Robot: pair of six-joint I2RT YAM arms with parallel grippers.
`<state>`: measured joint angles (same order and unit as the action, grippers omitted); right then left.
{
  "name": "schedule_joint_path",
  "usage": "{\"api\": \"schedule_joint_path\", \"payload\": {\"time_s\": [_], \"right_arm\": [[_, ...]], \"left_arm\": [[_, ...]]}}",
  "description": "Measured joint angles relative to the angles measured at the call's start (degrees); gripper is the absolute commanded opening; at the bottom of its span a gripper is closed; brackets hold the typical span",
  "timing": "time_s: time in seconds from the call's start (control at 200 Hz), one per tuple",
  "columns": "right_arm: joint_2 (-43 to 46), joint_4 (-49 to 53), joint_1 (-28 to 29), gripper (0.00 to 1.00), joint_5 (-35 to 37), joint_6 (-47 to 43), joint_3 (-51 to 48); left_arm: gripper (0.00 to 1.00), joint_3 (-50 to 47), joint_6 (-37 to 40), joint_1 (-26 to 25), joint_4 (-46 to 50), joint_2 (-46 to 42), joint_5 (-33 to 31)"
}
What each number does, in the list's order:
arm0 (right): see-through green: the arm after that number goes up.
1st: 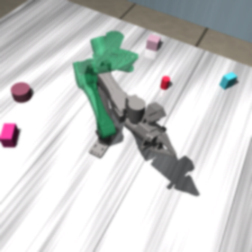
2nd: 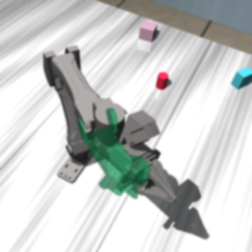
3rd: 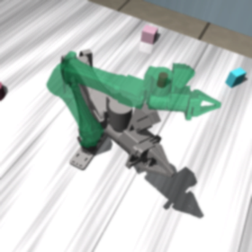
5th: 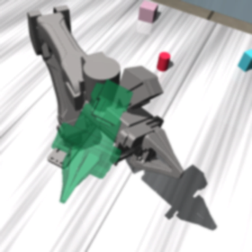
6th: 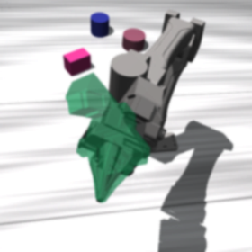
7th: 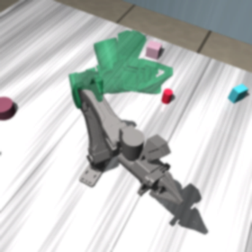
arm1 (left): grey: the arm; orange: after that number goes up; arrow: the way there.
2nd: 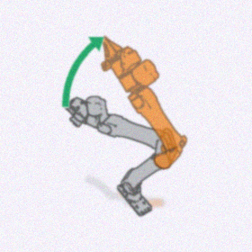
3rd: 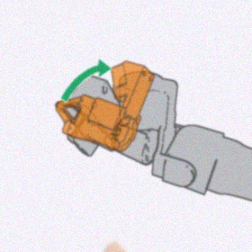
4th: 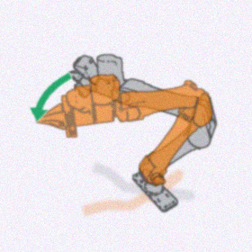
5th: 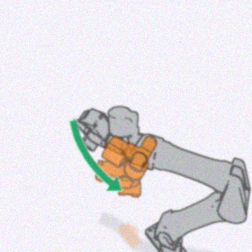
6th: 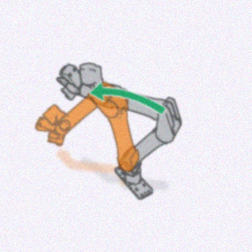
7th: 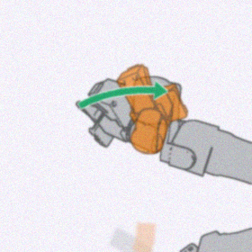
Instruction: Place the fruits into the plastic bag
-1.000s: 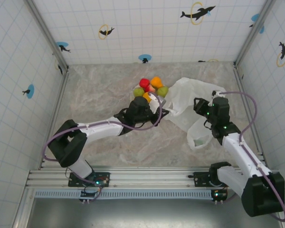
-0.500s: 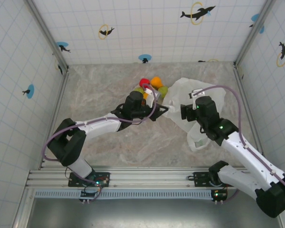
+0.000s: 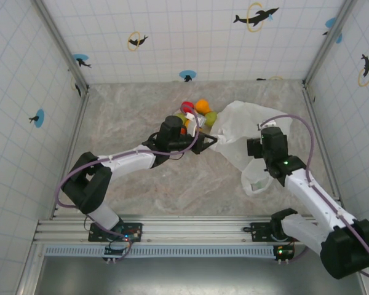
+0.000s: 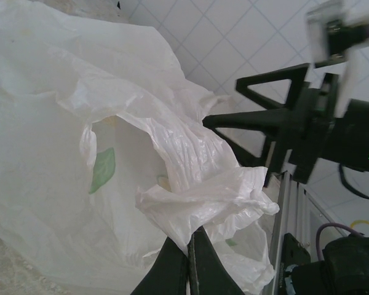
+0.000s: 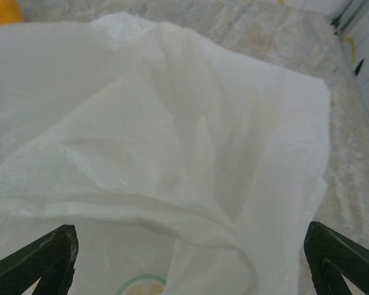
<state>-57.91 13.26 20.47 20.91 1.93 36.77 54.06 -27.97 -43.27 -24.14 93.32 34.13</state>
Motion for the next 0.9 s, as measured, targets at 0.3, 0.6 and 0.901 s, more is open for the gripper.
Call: {"api": "schedule_joint_path", "payload": {"time_s": [0.3,0.6,0.901], "right_arm": [[-11.1,-13.3,-7.0,0.48,-5.4,-4.1,-0.9],[-12.6,-9.8,-8.6,0.00,-8.1,-3.7,1.1],[-12.2,10.9,-10.7,0.00,-9.3,-0.2,16.3]], "left_arm": [[0.00,0.0,-1.2,0.6,-0.3,0.2,1.7],[0.00,3.9,-4.0,1.3,-1.2,3.1,2.1],[0.08,12.3,-5.4,1.7,0.7,9.9,-5.2]]}}
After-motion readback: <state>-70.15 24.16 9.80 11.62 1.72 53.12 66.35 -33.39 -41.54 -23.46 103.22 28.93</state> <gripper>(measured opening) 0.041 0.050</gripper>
